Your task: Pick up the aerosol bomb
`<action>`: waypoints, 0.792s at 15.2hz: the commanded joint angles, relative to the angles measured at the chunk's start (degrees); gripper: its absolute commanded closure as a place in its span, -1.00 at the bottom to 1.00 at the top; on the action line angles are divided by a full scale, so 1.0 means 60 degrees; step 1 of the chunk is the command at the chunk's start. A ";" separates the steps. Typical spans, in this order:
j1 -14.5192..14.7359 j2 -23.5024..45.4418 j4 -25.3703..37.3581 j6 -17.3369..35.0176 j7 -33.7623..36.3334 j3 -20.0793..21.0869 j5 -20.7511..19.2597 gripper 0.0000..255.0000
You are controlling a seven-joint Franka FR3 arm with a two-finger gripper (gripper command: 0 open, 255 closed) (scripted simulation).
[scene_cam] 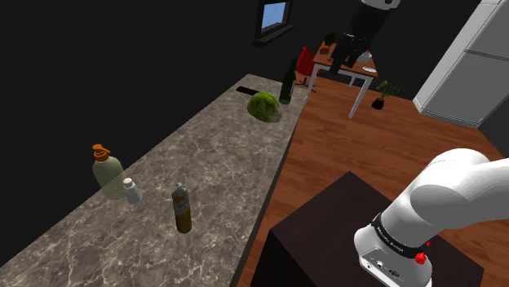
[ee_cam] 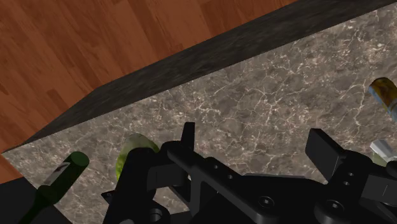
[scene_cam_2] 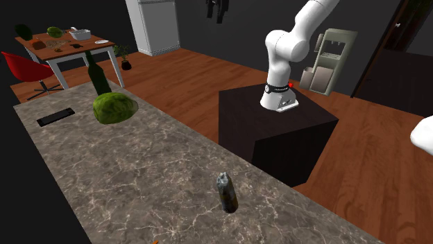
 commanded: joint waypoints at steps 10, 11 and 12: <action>0.0654 0.1672 -0.0308 0.1574 0.0899 0.1170 0.0548 -1.00; 0.0720 0.1897 -0.0296 0.1744 0.0999 0.1301 0.0591 -1.00; 0.0784 0.2128 -0.0276 0.1913 0.1098 0.1431 0.0628 -1.00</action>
